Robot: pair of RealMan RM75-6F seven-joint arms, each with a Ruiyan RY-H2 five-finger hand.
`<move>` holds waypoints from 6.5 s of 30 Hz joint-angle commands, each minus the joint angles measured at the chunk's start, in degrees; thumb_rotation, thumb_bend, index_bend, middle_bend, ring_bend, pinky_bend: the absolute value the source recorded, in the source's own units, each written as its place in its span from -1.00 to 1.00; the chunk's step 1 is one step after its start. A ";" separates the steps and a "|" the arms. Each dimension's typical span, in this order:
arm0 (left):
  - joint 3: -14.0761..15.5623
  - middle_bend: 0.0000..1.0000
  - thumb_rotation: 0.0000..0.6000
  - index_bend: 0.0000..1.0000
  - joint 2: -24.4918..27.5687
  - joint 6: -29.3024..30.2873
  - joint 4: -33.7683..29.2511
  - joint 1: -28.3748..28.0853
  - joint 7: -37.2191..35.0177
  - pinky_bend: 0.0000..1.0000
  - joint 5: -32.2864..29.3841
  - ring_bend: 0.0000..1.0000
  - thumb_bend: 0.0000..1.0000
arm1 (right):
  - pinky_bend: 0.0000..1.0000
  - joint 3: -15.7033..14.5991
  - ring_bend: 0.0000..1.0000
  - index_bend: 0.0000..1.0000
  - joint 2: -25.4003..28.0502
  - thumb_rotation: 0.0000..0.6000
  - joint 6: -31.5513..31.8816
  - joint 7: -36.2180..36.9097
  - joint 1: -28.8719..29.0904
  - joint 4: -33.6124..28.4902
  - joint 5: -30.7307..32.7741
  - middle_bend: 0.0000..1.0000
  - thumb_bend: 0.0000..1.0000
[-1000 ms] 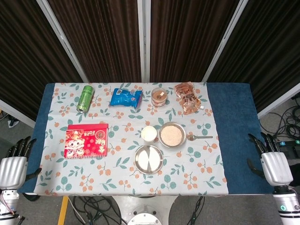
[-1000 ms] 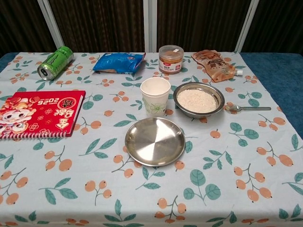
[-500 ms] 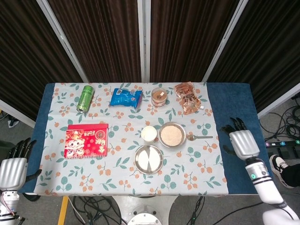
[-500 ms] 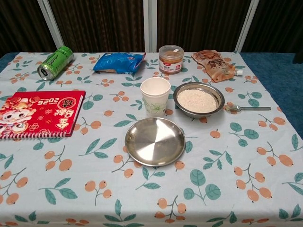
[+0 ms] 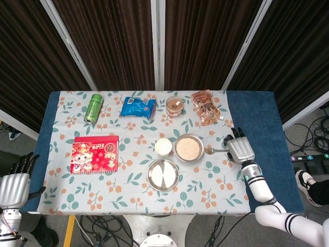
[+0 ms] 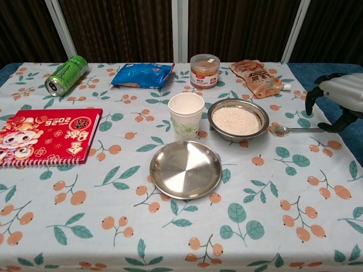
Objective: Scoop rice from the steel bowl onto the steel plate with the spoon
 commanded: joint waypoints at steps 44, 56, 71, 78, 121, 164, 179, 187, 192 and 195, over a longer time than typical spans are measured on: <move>0.05 -0.64 1.00 -0.64 -0.90 0.17 2.46 0.95 -3.26 -0.58 -0.60 -0.76 -0.87 | -0.88 -1.36 -0.81 0.14 -10.44 1.00 4.23 5.29 0.72 15.88 -6.44 -0.26 -0.35; -0.07 -0.63 1.00 -0.64 -0.55 0.48 1.71 0.71 -2.79 -0.58 0.14 -0.76 -0.87 | -0.83 1.69 -0.68 0.18 5.99 1.00 0.58 -7.83 4.84 -7.08 -3.48 -0.13 -0.35; 0.17 -0.63 1.00 -0.64 -1.05 0.68 3.14 1.47 -5.02 -0.58 -0.25 -0.76 -0.87 | -0.83 0.46 -0.68 0.21 -0.50 1.00 -6.49 -34.18 18.00 -4.82 10.81 -0.13 -0.35; 0.30 -0.63 1.00 -0.64 -1.68 0.71 4.60 1.88 -6.47 -0.58 -0.45 -0.76 -0.87 | -0.83 -1.71 -0.68 0.21 -5.28 1.00 -6.09 -39.24 20.93 0.57 12.89 -0.13 -0.35; 0.04 -0.63 1.00 -0.64 -2.26 1.38 5.41 2.42 -6.97 -0.58 0.41 -0.76 -0.87 | -0.82 -3.67 -0.67 0.25 -3.03 1.00 0.96 -28.77 19.27 -4.08 11.00 -0.12 -0.35; 0.17 -0.63 1.00 -0.64 -2.52 3.35 6.40 4.44 -8.54 -0.58 -0.16 -0.76 -0.87 | -0.89 -7.84 -0.66 0.27 -9.00 1.00 -1.63 -49.76 37.28 3.71 -8.00 -0.11 -0.35; 0.08 -0.63 1.00 -0.64 -2.77 3.20 6.82 4.52 -8.79 -0.58 0.02 -0.76 -0.87 | -0.93 -7.35 -0.66 0.27 -9.99 1.00 -0.19 -50.29 35.53 6.12 -12.27 -0.11 -0.35; -0.02 -0.63 1.00 -0.64 -2.51 3.35 6.37 4.64 -8.60 -0.58 0.03 -0.76 -0.87 | -1.00 -6.07 -0.66 0.27 -6.95 1.00 2.25 -46.83 33.24 1.85 -13.15 -0.11 -0.35; -0.13 -0.63 1.00 -0.64 -2.08 3.56 5.91 4.65 -8.27 -0.58 0.17 -0.76 -0.87 | -1.00 -5.84 -0.66 0.27 -4.69 1.00 6.64 -42.57 29.83 -5.99 -14.22 -0.11 -0.35; -0.26 -0.63 1.00 -0.64 -1.83 3.94 5.49 4.64 -7.97 -0.58 0.42 -0.76 -0.87 | -1.00 -6.20 -0.66 0.27 -3.82 1.00 8.18 -39.78 27.95 -10.99 -14.84 -0.11 -0.35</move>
